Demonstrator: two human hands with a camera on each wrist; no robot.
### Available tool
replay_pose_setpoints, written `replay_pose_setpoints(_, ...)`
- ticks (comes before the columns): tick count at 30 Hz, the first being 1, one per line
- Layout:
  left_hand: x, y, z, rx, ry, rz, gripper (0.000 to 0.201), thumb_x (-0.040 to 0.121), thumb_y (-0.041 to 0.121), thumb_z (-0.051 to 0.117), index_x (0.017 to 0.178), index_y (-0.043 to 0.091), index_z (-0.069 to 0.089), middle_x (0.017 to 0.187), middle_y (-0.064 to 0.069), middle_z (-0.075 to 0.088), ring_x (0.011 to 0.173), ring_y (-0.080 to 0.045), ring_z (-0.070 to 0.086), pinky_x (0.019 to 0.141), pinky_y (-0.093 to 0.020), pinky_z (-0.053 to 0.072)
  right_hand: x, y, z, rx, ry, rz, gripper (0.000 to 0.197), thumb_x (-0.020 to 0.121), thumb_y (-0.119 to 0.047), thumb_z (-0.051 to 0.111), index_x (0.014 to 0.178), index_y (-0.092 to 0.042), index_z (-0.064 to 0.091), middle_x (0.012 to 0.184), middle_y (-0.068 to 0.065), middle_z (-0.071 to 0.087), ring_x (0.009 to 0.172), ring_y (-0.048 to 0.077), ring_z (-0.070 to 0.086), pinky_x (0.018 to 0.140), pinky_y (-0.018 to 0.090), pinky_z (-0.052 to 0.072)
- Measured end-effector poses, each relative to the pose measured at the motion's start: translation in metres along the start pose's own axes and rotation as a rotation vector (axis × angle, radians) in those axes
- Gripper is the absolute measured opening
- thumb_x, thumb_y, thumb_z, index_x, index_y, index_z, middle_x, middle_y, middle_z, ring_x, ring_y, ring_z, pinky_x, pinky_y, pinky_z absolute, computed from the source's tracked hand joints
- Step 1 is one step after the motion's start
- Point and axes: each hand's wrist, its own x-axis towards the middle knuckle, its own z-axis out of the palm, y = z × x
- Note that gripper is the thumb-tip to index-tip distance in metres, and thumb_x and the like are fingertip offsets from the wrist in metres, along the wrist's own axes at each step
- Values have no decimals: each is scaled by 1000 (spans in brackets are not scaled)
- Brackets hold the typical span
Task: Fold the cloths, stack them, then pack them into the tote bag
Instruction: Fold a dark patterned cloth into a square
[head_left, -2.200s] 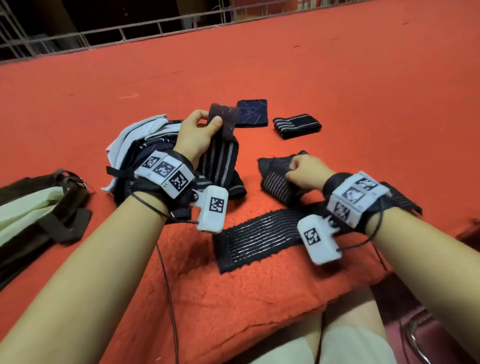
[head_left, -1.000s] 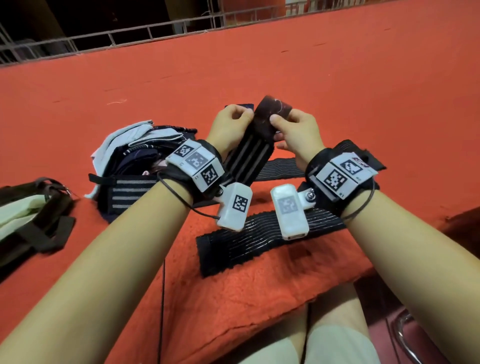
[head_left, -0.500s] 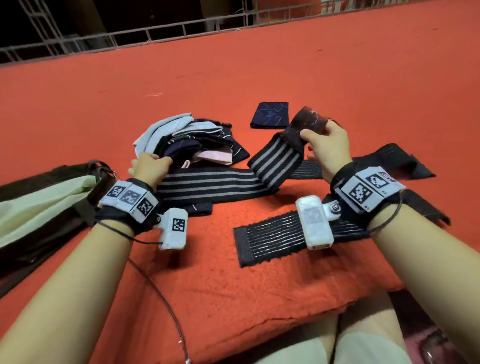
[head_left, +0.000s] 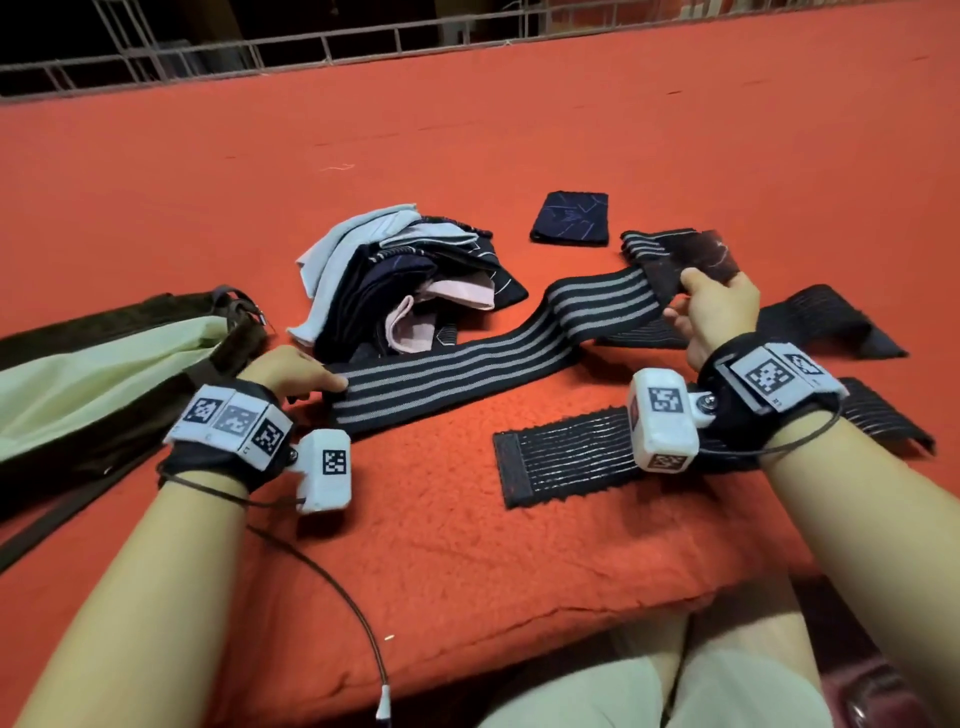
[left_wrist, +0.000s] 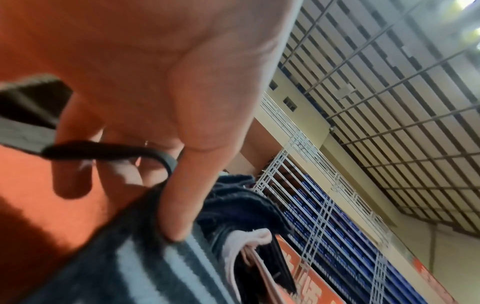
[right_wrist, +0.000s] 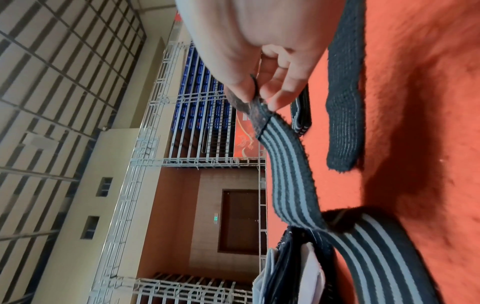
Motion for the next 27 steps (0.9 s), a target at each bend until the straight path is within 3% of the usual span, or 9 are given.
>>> replay_pose_setpoints(3,-1,-19,-13,-288,-63,-36,9,82,16,69,79,13,61,89,-8,63,68,-11,59,59,-21,46,7,-6,-5,69,73,-8,17,88,2,45,102,-6,51,61,3,46,29,1,38,35,16,36)
replay_pose_setpoints(5,-4,-31,-24,-556,-68,-45,7,85,16,64,92,18,62,86,-2,69,80,-13,59,74,-29,51,8,-11,-8,97,98,-10,16,87,3,44,98,-5,52,51,-1,47,30,2,37,34,17,35)
replay_pose_setpoints(8,-9,-54,-38,-812,69,-68,9,90,10,58,83,16,58,50,7,64,53,-7,62,47,-17,53,5,-12,-13,75,57,0,16,88,3,45,84,-12,49,51,-3,46,30,0,37,34,16,32)
replay_pose_setpoints(10,-15,-69,-39,-840,146,-83,14,87,8,61,77,15,56,47,6,63,42,-5,60,39,-17,49,1,-6,-14,-17,-22,37,17,89,1,47,84,-15,50,63,0,47,39,1,43,37,15,37)
replay_pose_setpoints(14,-24,-92,-27,-819,285,-118,22,79,6,72,91,14,55,69,-6,56,56,-13,56,48,-24,50,-1,21,-15,-124,-112,190,16,88,1,53,85,-14,56,79,4,57,69,13,58,43,18,51)
replay_pose_setpoints(17,-32,-93,-25,-845,59,-145,21,83,5,66,100,10,55,72,-6,58,51,-11,60,43,-21,52,-6,33,-11,-172,-111,228,18,87,2,56,78,-14,56,77,6,57,69,15,57,41,20,52)
replay_pose_setpoints(20,-40,-93,-30,-790,-131,-206,9,87,6,58,80,10,54,51,-1,62,39,-9,59,38,-17,48,-13,36,-8,-222,-111,168,23,83,-1,59,68,-17,52,71,6,55,57,12,55,39,19,48)
replay_pose_setpoints(23,-38,-92,-32,-835,-17,-153,12,92,0,51,85,9,55,55,1,68,47,-8,66,43,-18,52,-20,35,-4,-285,-135,73,18,79,-8,62,66,-17,53,73,9,56,53,15,54,38,19,41)
replay_pose_setpoints(27,-36,-77,-42,-925,59,-76,6,93,8,53,89,11,56,56,3,69,50,-5,65,48,-15,53,-38,27,15,-440,-312,-74,12,78,-12,64,71,-19,57,83,11,62,73,22,61,63,31,55)
